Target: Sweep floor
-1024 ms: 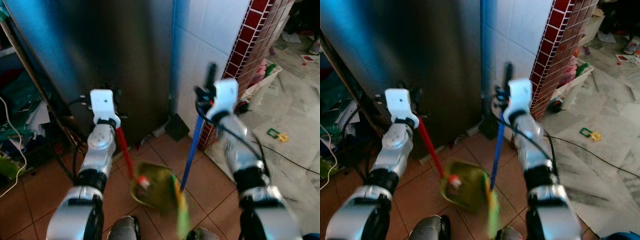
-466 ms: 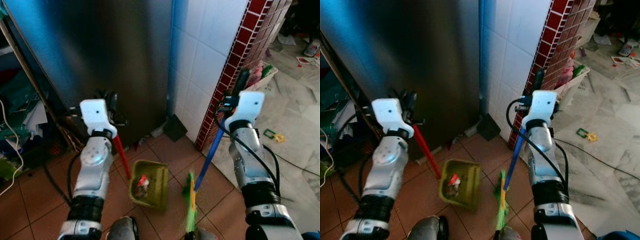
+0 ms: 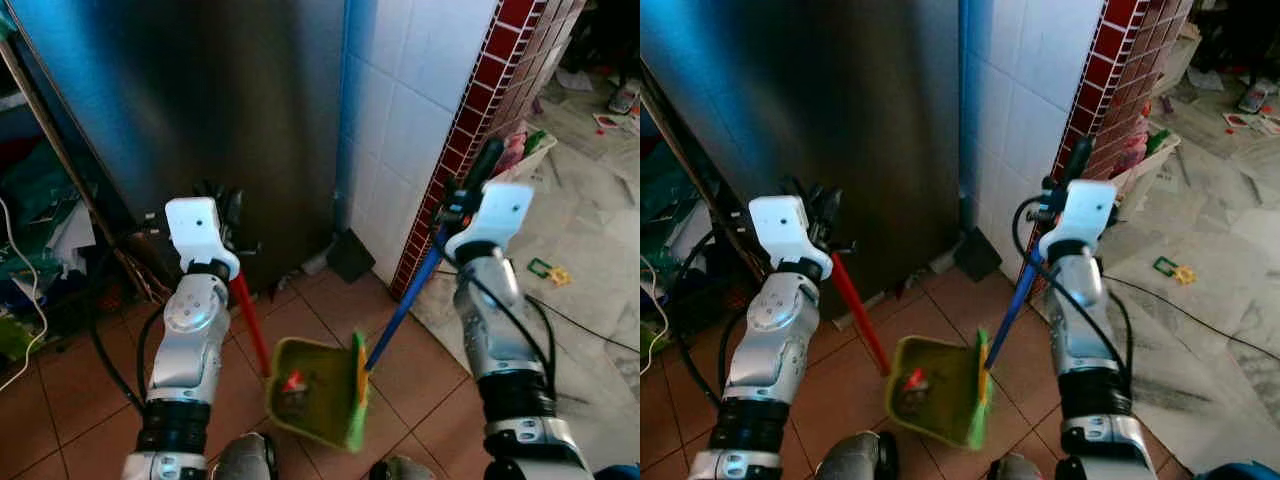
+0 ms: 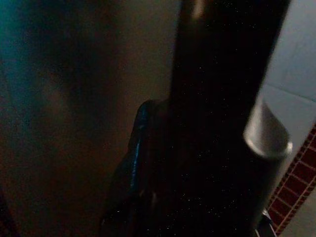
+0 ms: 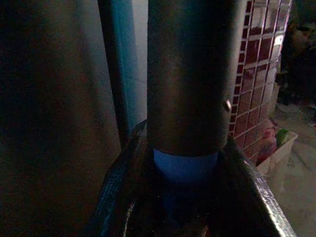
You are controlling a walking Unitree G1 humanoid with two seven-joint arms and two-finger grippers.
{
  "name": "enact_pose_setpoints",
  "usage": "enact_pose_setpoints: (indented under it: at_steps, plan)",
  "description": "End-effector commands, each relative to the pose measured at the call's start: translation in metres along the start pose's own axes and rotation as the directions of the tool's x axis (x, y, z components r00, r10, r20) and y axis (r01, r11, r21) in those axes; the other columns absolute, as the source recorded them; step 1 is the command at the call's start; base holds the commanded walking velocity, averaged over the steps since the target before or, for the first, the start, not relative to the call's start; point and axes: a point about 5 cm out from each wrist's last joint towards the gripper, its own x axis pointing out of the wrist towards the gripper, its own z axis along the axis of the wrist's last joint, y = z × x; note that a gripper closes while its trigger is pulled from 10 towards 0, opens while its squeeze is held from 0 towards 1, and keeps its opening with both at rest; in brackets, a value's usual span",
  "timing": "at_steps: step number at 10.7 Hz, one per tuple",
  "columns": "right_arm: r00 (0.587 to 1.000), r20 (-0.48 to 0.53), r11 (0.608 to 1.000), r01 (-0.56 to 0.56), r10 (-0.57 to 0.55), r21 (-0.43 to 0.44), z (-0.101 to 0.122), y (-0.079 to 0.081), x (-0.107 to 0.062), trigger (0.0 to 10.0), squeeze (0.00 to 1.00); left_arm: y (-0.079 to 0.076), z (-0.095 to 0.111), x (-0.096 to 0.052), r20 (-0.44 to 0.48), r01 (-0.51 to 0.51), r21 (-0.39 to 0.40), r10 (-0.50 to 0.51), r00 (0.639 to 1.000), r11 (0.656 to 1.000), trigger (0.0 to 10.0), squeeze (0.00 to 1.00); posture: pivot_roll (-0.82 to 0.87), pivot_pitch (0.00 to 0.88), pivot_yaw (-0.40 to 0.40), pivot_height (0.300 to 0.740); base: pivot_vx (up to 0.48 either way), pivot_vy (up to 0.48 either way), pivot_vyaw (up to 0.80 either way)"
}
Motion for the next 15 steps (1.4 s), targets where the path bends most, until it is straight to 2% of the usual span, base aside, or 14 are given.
enact_pose_setpoints:
  at_steps: [1,3,9,12,15]
  plan:
    - [0.999,0.042,1.000,0.005,-0.005,-0.004,0.013,-0.003,0.003,10.0,0.00,-0.004,0.015,0.001,0.059,0.017,-0.015,-0.016,0.998,1.000,10.0,0.00,-0.02,0.000,-0.009,0.740,0.000,0.000,0.00]
    - [0.999,0.032,1.000,-0.003,0.003,-0.009,0.011,0.000,0.003,10.0,0.00,-0.006,0.018,0.002,0.051,0.031,-0.031,-0.030,0.998,0.999,10.0,0.00,-0.01,0.004,-0.010,0.740,0.000,0.186,-0.80]
    - [1.000,0.026,0.999,0.002,-0.001,-0.043,0.013,0.000,0.006,10.0,0.00,-0.015,0.014,-0.003,0.002,0.077,-0.042,-0.077,0.997,0.996,10.0,0.00,-0.01,0.008,-0.016,0.740,0.000,0.480,-0.80]
    - [0.999,0.030,0.999,0.012,-0.010,-0.052,0.013,-0.001,0.008,10.0,0.00,-0.014,0.014,-0.002,-0.002,0.079,-0.044,-0.079,0.997,0.996,10.0,0.00,-0.01,0.007,-0.016,0.740,0.000,0.456,-0.80]
    - [0.999,0.034,0.999,0.019,-0.018,-0.046,0.013,0.002,0.011,10.0,0.00,-0.014,0.018,-0.001,0.000,0.078,-0.056,-0.078,0.997,0.995,10.0,0.00,0.02,0.015,-0.010,0.740,0.000,0.000,-0.30]
